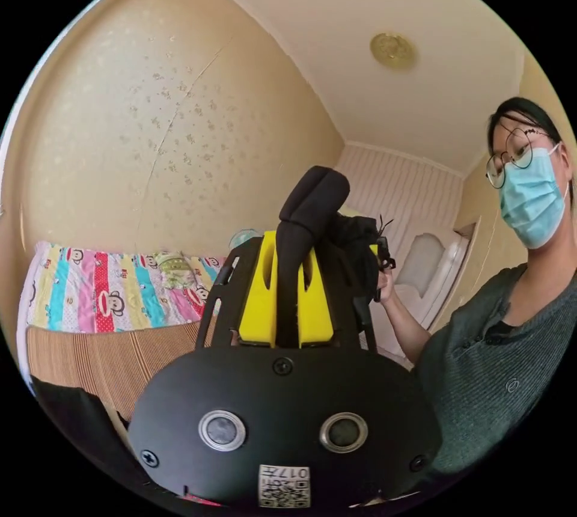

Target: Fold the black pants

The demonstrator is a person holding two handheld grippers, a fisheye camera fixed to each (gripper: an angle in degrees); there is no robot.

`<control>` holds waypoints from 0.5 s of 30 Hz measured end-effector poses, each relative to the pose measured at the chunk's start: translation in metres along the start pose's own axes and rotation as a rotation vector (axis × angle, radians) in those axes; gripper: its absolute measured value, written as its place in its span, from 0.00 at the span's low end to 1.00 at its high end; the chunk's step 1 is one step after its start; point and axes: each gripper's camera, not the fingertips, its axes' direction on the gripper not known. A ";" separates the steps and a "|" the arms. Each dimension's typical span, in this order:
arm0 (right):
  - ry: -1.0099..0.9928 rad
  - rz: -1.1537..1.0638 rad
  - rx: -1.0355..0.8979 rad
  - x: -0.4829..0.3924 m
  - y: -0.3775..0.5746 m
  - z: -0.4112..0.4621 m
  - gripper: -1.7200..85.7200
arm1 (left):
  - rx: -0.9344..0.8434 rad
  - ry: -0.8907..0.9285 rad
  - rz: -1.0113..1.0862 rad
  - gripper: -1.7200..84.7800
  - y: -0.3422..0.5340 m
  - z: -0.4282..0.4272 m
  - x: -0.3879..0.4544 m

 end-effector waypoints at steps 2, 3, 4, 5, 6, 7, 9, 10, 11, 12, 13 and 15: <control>0.052 -0.064 0.031 -0.030 -0.037 -0.022 0.07 | 0.048 -0.039 0.099 0.07 -0.029 -0.004 0.032; 0.060 -0.079 0.039 -0.038 -0.046 -0.027 0.07 | 0.079 -0.059 0.168 0.07 -0.047 -0.005 0.056; 0.074 -0.104 0.060 -0.054 -0.065 -0.037 0.07 | 0.118 -0.065 0.230 0.08 -0.065 -0.008 0.079; 0.081 -0.138 0.084 -0.072 -0.082 -0.048 0.07 | 0.139 -0.062 0.255 0.08 -0.073 -0.011 0.090; 0.080 -0.157 0.097 -0.082 -0.090 -0.054 0.08 | 0.181 -0.050 0.298 0.08 -0.088 -0.016 0.110; 0.073 -0.201 0.123 -0.103 -0.106 -0.065 0.08 | 0.211 -0.035 0.335 0.08 -0.102 -0.021 0.126; 0.084 -0.251 0.157 -0.133 -0.126 -0.080 0.08 | 0.227 -0.013 0.373 0.08 -0.121 -0.028 0.144; 0.108 -0.260 0.171 -0.150 -0.137 -0.089 0.08 | 0.232 -0.002 0.380 0.08 -0.130 -0.032 0.151; 0.138 -0.257 0.176 -0.163 -0.146 -0.097 0.08 | 0.233 0.000 0.382 0.08 -0.133 -0.033 0.154; 0.157 -0.257 0.179 -0.167 -0.149 -0.100 0.09 | 0.239 -0.009 0.388 0.08 -0.136 -0.033 0.157; 0.218 -0.271 0.190 -0.175 -0.153 -0.105 0.09 | 0.246 -0.042 0.393 0.08 -0.135 -0.030 0.157; 0.362 -0.272 0.218 -0.174 -0.159 -0.108 0.08 | 0.234 -0.110 0.379 0.08 -0.132 -0.015 0.147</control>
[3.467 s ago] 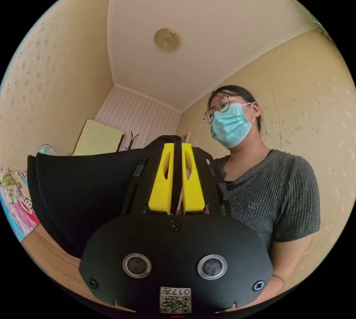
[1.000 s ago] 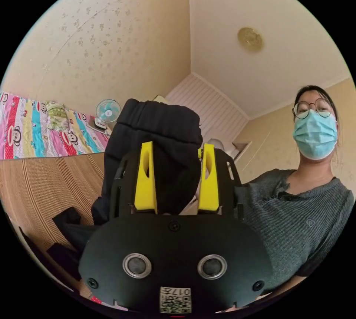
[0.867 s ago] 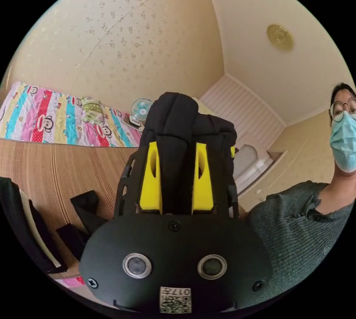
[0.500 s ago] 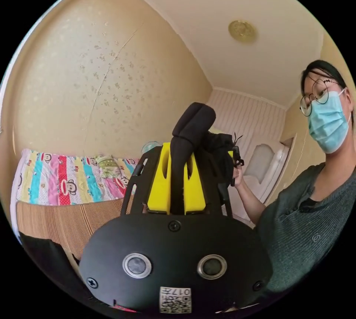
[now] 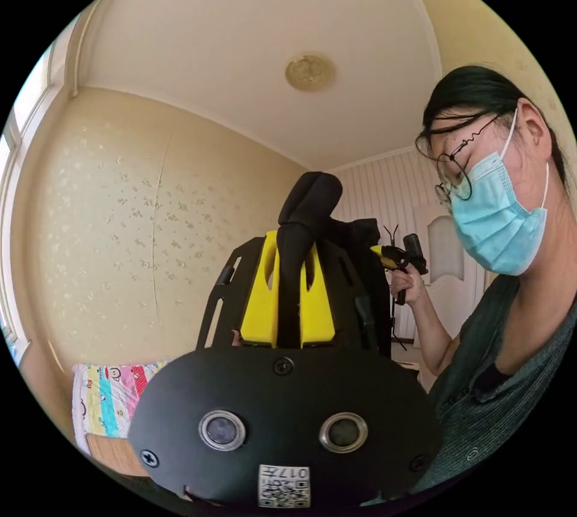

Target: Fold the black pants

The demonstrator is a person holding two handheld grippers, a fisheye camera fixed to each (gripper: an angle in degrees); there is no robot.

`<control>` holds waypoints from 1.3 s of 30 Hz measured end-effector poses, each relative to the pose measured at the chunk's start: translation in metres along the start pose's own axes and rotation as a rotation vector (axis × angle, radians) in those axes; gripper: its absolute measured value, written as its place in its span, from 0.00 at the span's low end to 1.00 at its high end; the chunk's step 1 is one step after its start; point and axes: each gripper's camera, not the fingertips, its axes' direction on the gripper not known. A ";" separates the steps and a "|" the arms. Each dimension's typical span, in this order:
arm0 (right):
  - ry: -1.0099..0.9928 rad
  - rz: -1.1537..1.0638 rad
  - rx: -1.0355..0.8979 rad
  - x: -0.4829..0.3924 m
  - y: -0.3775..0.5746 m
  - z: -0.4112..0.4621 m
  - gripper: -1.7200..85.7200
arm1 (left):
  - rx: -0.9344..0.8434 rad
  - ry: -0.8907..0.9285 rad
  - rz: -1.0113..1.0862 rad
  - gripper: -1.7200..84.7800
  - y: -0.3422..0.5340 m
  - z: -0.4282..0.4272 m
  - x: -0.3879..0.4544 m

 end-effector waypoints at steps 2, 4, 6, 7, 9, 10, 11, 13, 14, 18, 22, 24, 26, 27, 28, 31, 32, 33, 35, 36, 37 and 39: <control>0.221 0.048 -0.043 0.031 -0.012 0.019 0.08 | -0.088 -0.046 -0.031 0.08 0.008 0.034 -0.021; 0.374 0.057 -0.131 0.074 -0.031 0.050 0.08 | -0.231 -0.090 -0.108 0.08 0.019 0.107 -0.079; 0.498 0.095 -0.218 0.140 -0.054 0.094 0.08 | -0.314 -0.124 -0.225 0.08 0.034 0.173 -0.143; 0.584 0.159 -0.210 0.193 -0.069 0.121 0.08 | -0.341 -0.182 -0.305 0.09 0.049 0.214 -0.186; 0.786 0.254 -0.098 0.257 -0.079 0.152 0.07 | -0.389 -0.340 -0.269 0.11 0.074 0.262 -0.228; 0.918 0.231 -0.120 0.285 -0.081 0.174 0.06 | -0.481 -0.494 -0.217 0.12 0.097 0.286 -0.247; 1.031 0.254 -0.251 0.312 -0.078 0.194 0.05 | -0.538 -0.561 -0.215 0.12 0.112 0.295 -0.257; 1.039 0.260 -0.415 0.335 -0.057 0.212 0.04 | -0.749 -0.641 -0.267 0.11 0.185 0.303 -0.293; 0.981 0.187 -0.477 0.336 -0.033 0.218 0.03 | -0.788 -0.626 -0.274 0.11 0.205 0.300 -0.298; 0.854 0.044 -0.777 0.340 0.091 0.218 0.03 | -1.123 -0.539 -0.352 0.09 0.389 0.248 -0.313; 0.735 0.446 -1.134 0.382 0.260 0.158 0.04 | -1.433 -0.468 -0.636 0.08 0.554 0.162 -0.307; 0.706 0.711 -1.179 0.398 0.313 0.112 0.05 | -1.529 -0.427 -0.731 0.08 0.601 0.128 -0.296; 0.686 0.994 -1.197 0.412 0.360 0.056 0.09 | -1.630 -0.397 -0.753 0.07 0.634 0.099 -0.281; 0.671 1.046 -1.195 0.414 0.367 0.046 0.10 | -1.697 -0.387 -0.744 0.05 0.650 0.083 -0.272; 0.644 1.115 -1.175 0.416 0.376 0.029 0.12 | -1.760 -0.379 -0.738 0.04 0.663 0.068 -0.267; 0.598 1.143 -1.142 0.418 0.383 0.017 0.16 | -1.830 -0.361 -0.791 0.03 0.683 0.034 -0.272; 0.571 1.127 -1.163 0.419 0.386 0.021 0.17 | -1.835 -0.362 -0.804 0.02 0.685 0.029 -0.275; 0.557 1.115 -1.177 0.420 0.389 0.025 0.18 | -1.848 -0.369 -0.829 0.02 0.690 0.021 -0.285; 0.493 1.006 -1.227 0.413 0.393 0.042 0.19 | -1.862 -0.364 -0.855 0.02 0.693 0.013 -0.301; 0.494 0.964 -1.255 0.410 0.393 0.046 0.19 | -1.862 -0.359 -0.861 0.02 0.692 0.011 -0.313; 0.538 0.871 -1.330 0.404 0.394 0.052 0.19 | -1.854 -0.360 -0.848 0.02 0.687 0.009 -0.325; 0.612 0.750 -1.425 0.396 0.399 0.052 0.19 | -1.846 -0.352 -0.796 0.01 0.681 0.010 -0.340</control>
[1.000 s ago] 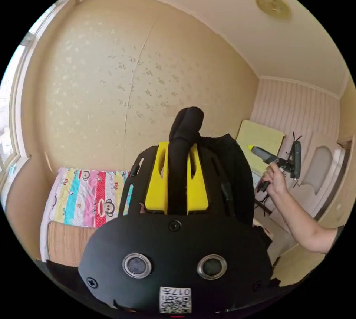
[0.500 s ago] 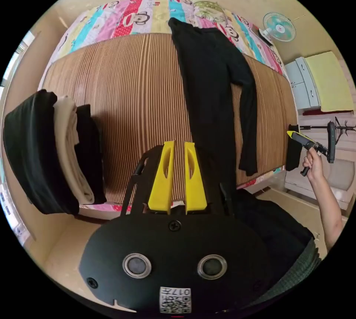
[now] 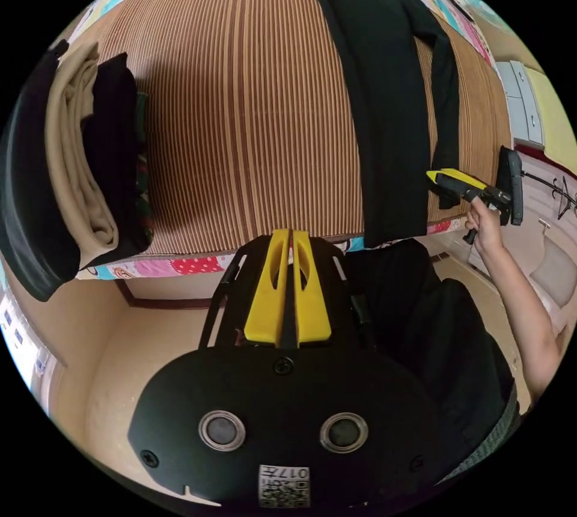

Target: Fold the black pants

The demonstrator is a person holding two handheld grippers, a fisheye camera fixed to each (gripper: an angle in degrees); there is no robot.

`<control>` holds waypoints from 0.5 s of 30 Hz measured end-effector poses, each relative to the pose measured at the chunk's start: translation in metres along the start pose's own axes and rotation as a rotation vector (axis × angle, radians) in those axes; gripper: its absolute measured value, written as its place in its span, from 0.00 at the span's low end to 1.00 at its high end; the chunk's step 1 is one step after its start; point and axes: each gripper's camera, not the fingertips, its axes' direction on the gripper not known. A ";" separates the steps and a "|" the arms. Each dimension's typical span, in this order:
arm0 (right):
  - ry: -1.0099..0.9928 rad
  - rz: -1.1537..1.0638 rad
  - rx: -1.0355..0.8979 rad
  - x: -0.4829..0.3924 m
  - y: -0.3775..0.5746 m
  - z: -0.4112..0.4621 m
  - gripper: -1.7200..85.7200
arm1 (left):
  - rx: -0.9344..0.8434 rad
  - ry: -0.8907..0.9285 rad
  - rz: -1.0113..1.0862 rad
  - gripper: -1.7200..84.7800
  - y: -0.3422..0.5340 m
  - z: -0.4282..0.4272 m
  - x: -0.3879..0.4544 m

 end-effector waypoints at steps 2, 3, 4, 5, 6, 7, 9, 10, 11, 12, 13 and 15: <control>0.100 -0.034 -0.061 0.015 0.003 0.001 0.16 | -0.001 -0.035 0.039 0.01 -0.006 -0.005 -0.009; 0.095 -0.037 -0.066 0.022 0.003 -0.006 0.15 | -0.012 -0.058 0.059 0.01 -0.009 -0.007 -0.015; 0.048 -0.024 -0.080 0.042 0.003 -0.021 0.10 | -0.014 -0.075 0.072 0.01 -0.011 -0.009 -0.022; -0.063 0.007 -0.057 0.067 0.008 -0.044 0.07 | -0.009 -0.078 0.076 0.01 -0.011 -0.011 -0.025; -0.140 0.030 -0.029 0.082 0.013 -0.059 0.07 | 0.012 -0.065 0.086 0.01 -0.009 -0.017 -0.034; -0.322 0.057 0.054 0.115 0.027 -0.091 0.06 | 0.038 -0.037 0.092 0.01 -0.007 -0.022 -0.043; -0.643 0.087 0.269 0.171 0.064 -0.144 0.06 | 0.056 0.020 0.087 0.01 -0.004 -0.024 -0.061; -0.857 0.102 0.420 0.211 0.094 -0.173 0.06 | 0.046 0.059 0.064 0.01 -0.004 -0.020 -0.075; -1.020 0.119 0.558 0.250 0.128 -0.195 0.05 | 0.038 0.074 0.048 0.01 -0.004 -0.017 -0.082; -1.072 0.133 0.618 0.269 0.145 -0.202 0.05 | 0.024 0.093 0.008 0.01 -0.003 -0.011 -0.097; -1.103 0.186 0.709 0.303 0.178 -0.211 0.05 | 0.016 0.099 -0.029 0.01 -0.001 -0.005 -0.110; -0.990 0.358 0.729 0.351 0.222 -0.207 0.05 | -0.005 0.107 -0.071 0.01 0.000 0.003 -0.127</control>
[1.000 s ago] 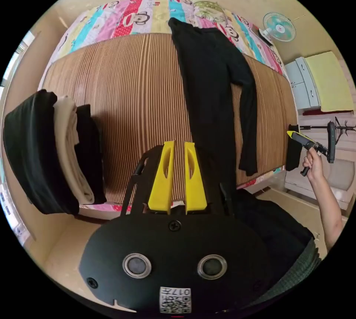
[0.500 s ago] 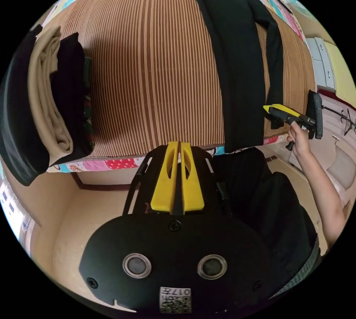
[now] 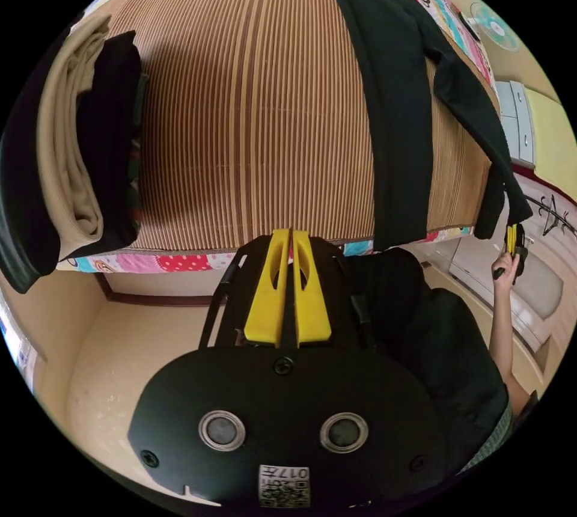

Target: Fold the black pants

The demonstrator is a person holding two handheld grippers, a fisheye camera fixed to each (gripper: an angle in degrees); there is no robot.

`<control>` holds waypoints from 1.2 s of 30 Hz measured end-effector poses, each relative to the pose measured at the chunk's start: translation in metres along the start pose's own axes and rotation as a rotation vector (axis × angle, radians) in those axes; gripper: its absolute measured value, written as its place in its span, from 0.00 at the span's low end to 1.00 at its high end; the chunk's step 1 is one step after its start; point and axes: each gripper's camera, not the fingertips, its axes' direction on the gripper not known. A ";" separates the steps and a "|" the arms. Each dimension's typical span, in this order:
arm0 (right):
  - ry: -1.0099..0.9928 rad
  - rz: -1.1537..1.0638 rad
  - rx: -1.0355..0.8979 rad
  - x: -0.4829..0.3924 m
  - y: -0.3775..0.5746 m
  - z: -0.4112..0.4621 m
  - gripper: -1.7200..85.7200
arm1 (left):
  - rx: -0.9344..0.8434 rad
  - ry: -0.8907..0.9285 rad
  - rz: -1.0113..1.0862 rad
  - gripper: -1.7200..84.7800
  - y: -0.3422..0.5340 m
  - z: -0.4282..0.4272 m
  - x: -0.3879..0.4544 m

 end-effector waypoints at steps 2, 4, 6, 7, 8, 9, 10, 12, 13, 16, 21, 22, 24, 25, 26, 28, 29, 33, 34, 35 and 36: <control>0.212 0.278 0.043 0.055 0.003 -0.062 0.05 | -0.026 0.012 -0.025 0.01 -0.001 0.006 -0.013; 0.188 0.329 0.110 0.072 0.001 -0.097 0.05 | -0.035 0.018 -0.022 0.01 -0.004 0.009 -0.022; 0.254 0.344 0.113 0.072 -0.008 -0.117 0.05 | -0.044 0.020 0.003 0.01 -0.010 0.012 -0.021; 0.299 0.324 0.066 0.066 -0.018 -0.121 0.05 | -0.047 0.028 0.016 0.01 -0.015 0.013 -0.019; 0.345 0.282 0.010 0.053 -0.028 -0.121 0.05 | -0.046 0.040 0.023 0.01 -0.017 0.013 -0.018; 0.379 0.253 -0.017 0.045 -0.032 -0.120 0.05 | -0.039 0.081 0.042 0.01 -0.020 0.012 -0.012; 0.444 0.168 -0.060 0.021 -0.038 -0.116 0.05 | -0.023 0.130 0.065 0.01 -0.023 0.010 -0.006; 0.450 -0.012 -0.107 -0.024 -0.040 -0.105 0.05 | 0.008 0.207 0.104 0.02 -0.028 0.004 0.008; 0.390 -0.144 -0.179 -0.055 -0.036 -0.090 0.05 | 0.035 0.257 0.136 0.02 -0.031 -0.002 0.019; 0.418 -0.447 -0.492 -0.113 -0.011 -0.033 0.05 | 0.100 0.381 0.235 0.02 -0.038 -0.020 0.046; 0.602 -0.366 -0.751 -0.079 0.004 0.011 0.05 | 0.115 0.440 0.287 0.06 -0.052 -0.029 0.064; 0.477 -0.319 -0.712 -0.079 -0.002 -0.001 0.05 | 0.107 0.456 0.284 0.08 -0.055 -0.028 0.065; 0.345 -0.320 -0.649 -0.092 -0.010 -0.021 0.05 | 0.077 0.493 0.275 0.13 -0.059 -0.023 0.067; 0.308 -0.341 -0.648 -0.102 -0.015 -0.030 0.05 | 0.043 0.564 0.285 0.18 -0.062 -0.017 0.072; 0.296 -0.382 -0.674 -0.112 -0.020 -0.036 0.05 | 0.020 0.620 0.309 0.20 -0.063 -0.014 0.075; 0.295 -0.471 -0.749 -0.125 -0.024 -0.037 0.05 | -0.069 0.758 0.379 0.22 -0.065 0.002 0.093; 0.290 -0.519 -0.795 -0.131 -0.027 -0.037 0.05 | -0.087 0.752 0.371 0.22 -0.064 0.006 0.096; 0.156 -0.545 -1.007 -0.121 -0.053 -0.035 0.05 | -0.078 0.615 0.356 0.07 -0.046 0.013 0.110; 0.136 -0.573 -1.120 -0.106 -0.071 -0.038 0.05 | -0.064 0.603 0.381 0.05 -0.038 0.011 0.112; 0.143 -0.571 -1.182 -0.087 -0.099 -0.043 0.05 | -0.066 0.606 0.385 0.05 -0.035 0.012 0.112; 0.150 -0.546 -1.200 -0.076 -0.117 -0.044 0.05 | -0.087 0.626 0.370 0.04 -0.032 0.015 0.110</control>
